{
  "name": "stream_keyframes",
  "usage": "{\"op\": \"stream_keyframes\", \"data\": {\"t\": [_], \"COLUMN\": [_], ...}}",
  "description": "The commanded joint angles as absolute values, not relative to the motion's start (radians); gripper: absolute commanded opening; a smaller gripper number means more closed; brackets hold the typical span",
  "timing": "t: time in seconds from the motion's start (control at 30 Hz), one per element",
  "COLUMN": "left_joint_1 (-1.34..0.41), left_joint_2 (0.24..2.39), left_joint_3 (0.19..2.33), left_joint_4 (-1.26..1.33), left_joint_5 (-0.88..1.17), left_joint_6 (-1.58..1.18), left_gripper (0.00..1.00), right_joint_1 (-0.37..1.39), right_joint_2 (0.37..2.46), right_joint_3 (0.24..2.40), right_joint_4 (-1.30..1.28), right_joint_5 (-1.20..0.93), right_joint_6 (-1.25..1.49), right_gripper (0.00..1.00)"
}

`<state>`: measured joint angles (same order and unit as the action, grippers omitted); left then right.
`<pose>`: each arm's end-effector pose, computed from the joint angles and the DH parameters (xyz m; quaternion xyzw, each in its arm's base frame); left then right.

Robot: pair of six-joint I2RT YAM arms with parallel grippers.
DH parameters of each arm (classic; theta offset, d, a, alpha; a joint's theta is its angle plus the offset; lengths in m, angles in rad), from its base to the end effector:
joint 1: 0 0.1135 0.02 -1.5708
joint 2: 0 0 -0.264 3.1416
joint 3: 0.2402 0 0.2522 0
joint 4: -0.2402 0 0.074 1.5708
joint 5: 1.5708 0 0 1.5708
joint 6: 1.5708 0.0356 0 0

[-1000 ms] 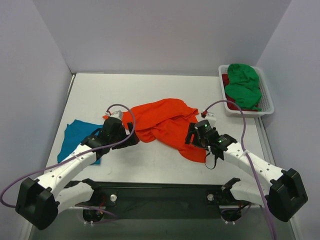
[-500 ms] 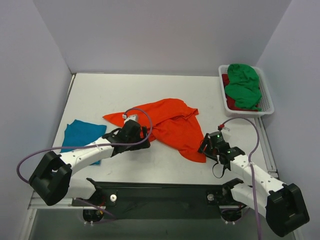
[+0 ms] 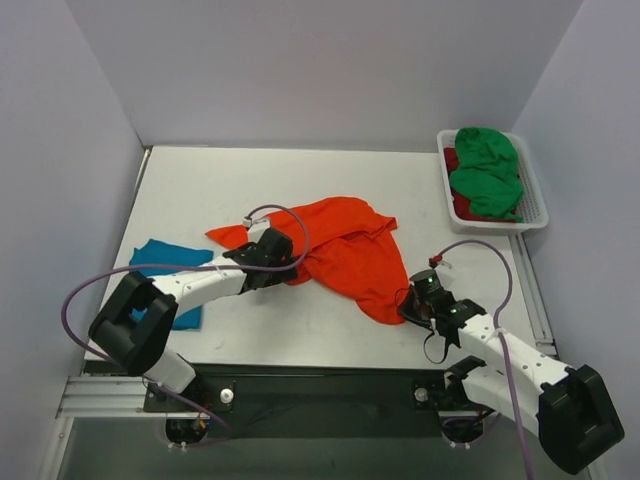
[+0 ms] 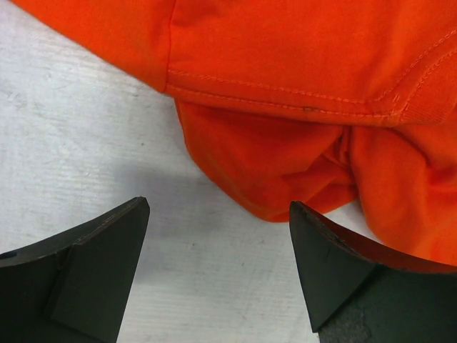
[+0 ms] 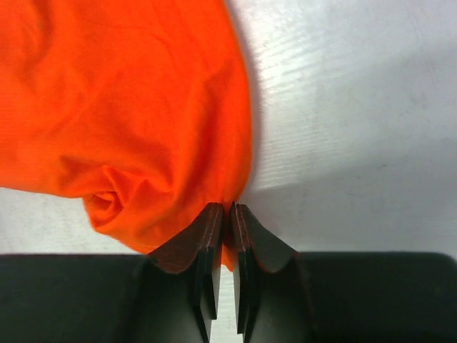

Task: Fold and stack the t-shirts
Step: Flatten out the tshirt

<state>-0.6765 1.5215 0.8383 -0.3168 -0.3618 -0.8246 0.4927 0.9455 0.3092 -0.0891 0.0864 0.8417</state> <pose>0.2362 -0.1735 0.1788 -0.1203 0.9376 -0.0626 0.3203 0.1601 0.0825 0.1576 0.1756 0.8942 0.2227 0.3463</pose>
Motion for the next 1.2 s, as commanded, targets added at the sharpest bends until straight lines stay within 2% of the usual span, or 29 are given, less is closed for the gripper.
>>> {"op": "stream_keyframes", "data": {"t": [0.0, 0.03, 0.1, 0.23, 0.33, 0.37, 0.43, 0.47, 0.5, 0.57, 0.83, 0.97, 1.17], "left_joint_1": [-0.670, -0.669, -0.651, -0.626, -0.595, -0.588, -0.566, -0.557, -0.545, -0.509, -0.423, -0.411, -0.411], "left_joint_2": [1.567, 1.584, 1.639, 1.710, 1.761, 1.779, 1.782, 1.769, 1.760, 1.711, 1.543, 1.584, 1.647], "left_joint_3": [0.907, 0.919, 0.963, 1.002, 1.041, 1.054, 1.095, 1.109, 1.124, 1.169, 1.359, 1.534, 1.785], "left_joint_4": [-0.256, -0.258, -0.281, -0.299, -0.299, -0.304, -0.325, -0.336, -0.345, -0.376, -0.396, -0.391, -0.434], "left_joint_5": [-0.374, -0.380, -0.387, -0.406, -0.384, -0.377, -0.364, -0.354, -0.350, -0.327, -0.216, -0.092, 0.075], "left_joint_6": [-0.818, -0.816, -0.815, -0.816, -0.808, -0.807, -0.796, -0.792, -0.785, -0.778, -0.724, -0.680, -0.658], "left_gripper": [0.91, 0.91, 0.90, 0.84, 0.72, 0.55, 0.33, 0.08, 0.00, 0.00, 0.00, 0.00, 0.00], "right_joint_1": [0.502, 0.500, 0.500, 0.495, 0.486, 0.485, 0.462, 0.450, 0.434, 0.373, 0.043, -0.145, -0.307], "right_joint_2": [0.930, 0.922, 0.885, 0.807, 0.779, 0.779, 0.791, 0.801, 0.805, 0.822, 0.942, 1.008, 0.990], "right_joint_3": [0.402, 0.425, 0.501, 0.636, 0.741, 0.764, 0.843, 0.873, 0.899, 0.974, 1.218, 1.345, 1.469], "right_joint_4": [-0.110, -0.139, -0.179, -0.282, -0.331, -0.345, -0.379, -0.388, -0.396, -0.411, -0.420, -0.419, -0.426], "right_joint_5": [0.074, 0.069, 0.069, 0.077, 0.087, 0.101, 0.112, 0.120, 0.121, 0.117, -0.145, -0.282, -0.428], "right_joint_6": [0.827, 0.813, 0.799, 0.764, 0.732, 0.724, 0.692, 0.680, 0.658, 0.637, 0.609, 0.643, 0.715], "right_gripper": [0.11, 0.05, 0.01, 0.00, 0.00, 0.00, 0.00, 0.00, 0.00, 0.00, 0.00, 0.00, 0.00]}}
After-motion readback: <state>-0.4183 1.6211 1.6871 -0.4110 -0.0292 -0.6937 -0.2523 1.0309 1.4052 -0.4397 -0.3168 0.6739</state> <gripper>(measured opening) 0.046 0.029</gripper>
